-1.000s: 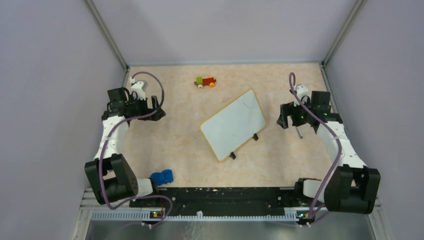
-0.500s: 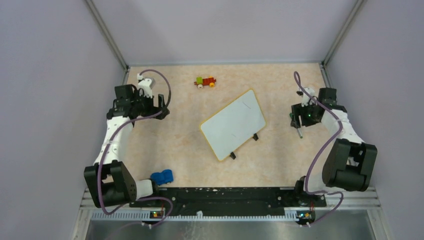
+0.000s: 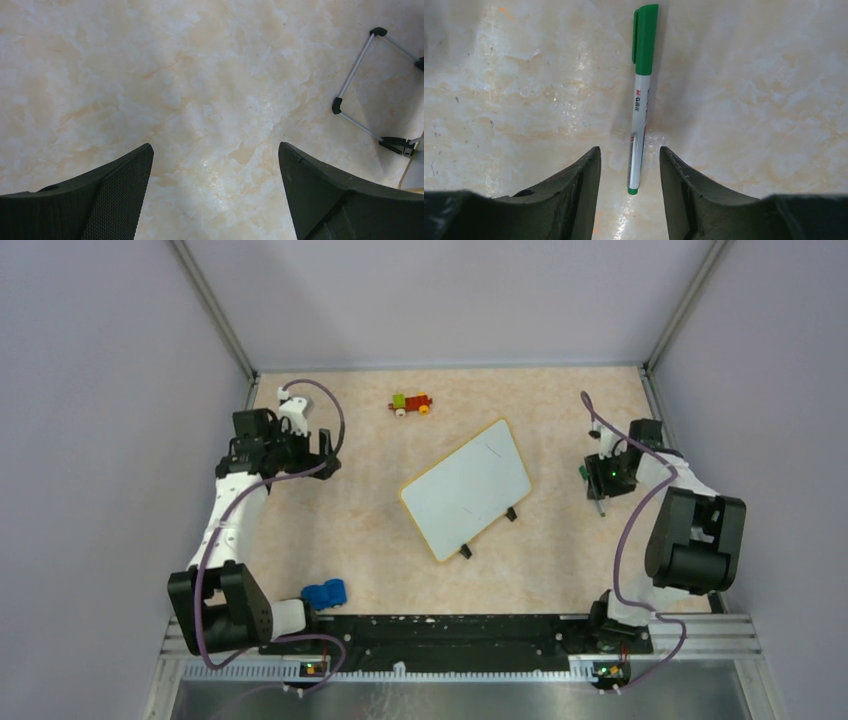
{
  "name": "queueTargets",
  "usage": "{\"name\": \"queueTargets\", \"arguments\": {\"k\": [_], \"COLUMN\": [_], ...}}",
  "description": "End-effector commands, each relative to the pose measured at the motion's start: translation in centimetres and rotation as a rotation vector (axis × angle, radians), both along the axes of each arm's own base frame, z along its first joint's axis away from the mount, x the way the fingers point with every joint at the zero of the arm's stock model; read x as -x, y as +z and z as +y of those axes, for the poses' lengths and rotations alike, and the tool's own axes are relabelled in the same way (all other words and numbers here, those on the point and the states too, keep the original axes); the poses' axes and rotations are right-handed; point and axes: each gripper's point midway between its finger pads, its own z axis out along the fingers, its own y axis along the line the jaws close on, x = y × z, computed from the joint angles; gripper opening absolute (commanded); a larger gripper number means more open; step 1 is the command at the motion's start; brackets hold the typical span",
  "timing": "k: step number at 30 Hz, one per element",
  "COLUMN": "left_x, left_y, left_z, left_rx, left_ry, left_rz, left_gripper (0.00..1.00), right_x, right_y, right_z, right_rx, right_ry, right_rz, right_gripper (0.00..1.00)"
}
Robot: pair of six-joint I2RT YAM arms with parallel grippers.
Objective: Write a sentence on the whiteboard
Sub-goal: Pick up the whiteboard marker from the center of the board, then pass from the right arm to the left
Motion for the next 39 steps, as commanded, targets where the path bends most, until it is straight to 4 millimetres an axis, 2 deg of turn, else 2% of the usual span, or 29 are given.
{"name": "queueTargets", "arguments": {"k": [1,7,10,12,15,17,19,22,25,29,32,35,38,39], "left_x": [-0.1,-0.2,-0.4,-0.4,-0.6,-0.6,-0.7,-1.2,-2.0,-2.3,-1.7,-0.3,1.1,1.7], "left_y": [0.9,0.4,0.4,0.3,0.1,0.3,0.8,2.8,6.6,12.0,15.7,18.8,20.6,20.8], "left_z": [-0.4,-1.0,-1.2,-1.4,-1.6,-1.9,-2.3,-2.4,-2.2,-3.1,-4.9,-7.4,-10.0,-11.7], "left_rx": [0.003,-0.036,-0.040,-0.038,-0.038,-0.030,-0.015,-0.015,-0.033,-0.026,0.032,0.134,0.205,0.223], "left_ry": [-0.013,-0.015,-0.015,-0.021,-0.028,-0.036,-0.052,-0.056,-0.060,-0.127,-0.226,-0.356,-0.444,-0.489], "left_rz": [-0.025,-0.023,-0.020,-0.017,-0.011,-0.005,-0.005,-0.042,-0.123,-0.209,-0.255,-0.284,-0.289,-0.283], "left_gripper": [0.99,0.99,0.99,0.99,0.99,0.99,0.99,0.99,0.99,0.99,0.99,0.99,0.99,0.99], "right_x": [-0.9,-0.3,0.1,0.3,0.3,0.1,-0.3,-0.7,-1.2,-1.3,-0.4,1.2,3.2,3.9], "right_y": [-1.0,-2.8,-3.6,-4.0,-3.8,-3.1,-1.7,1.3,5.2,10.9,14.7,17.7,20.2,21.0], "right_z": [-0.8,-0.9,-0.9,-0.9,-0.8,-0.5,0.0,1.0,2.3,4.6,7.0,10.2,13.9,15.1], "right_rx": [0.037,0.061,0.073,0.072,0.064,0.047,0.023,-0.024,-0.081,-0.173,-0.256,-0.323,-0.375,-0.396], "right_ry": [0.005,0.012,0.020,0.021,0.023,0.025,0.033,0.053,0.090,0.176,0.266,0.379,0.499,0.537], "right_rz": [-0.011,0.018,0.037,0.050,0.052,0.037,0.009,-0.042,-0.112,-0.195,-0.231,-0.249,-0.271,-0.278], "right_gripper": [0.45,0.42,0.36,0.29,0.07,0.00,0.00,0.00,0.00,0.00,0.00,0.00,0.00,0.00]}}
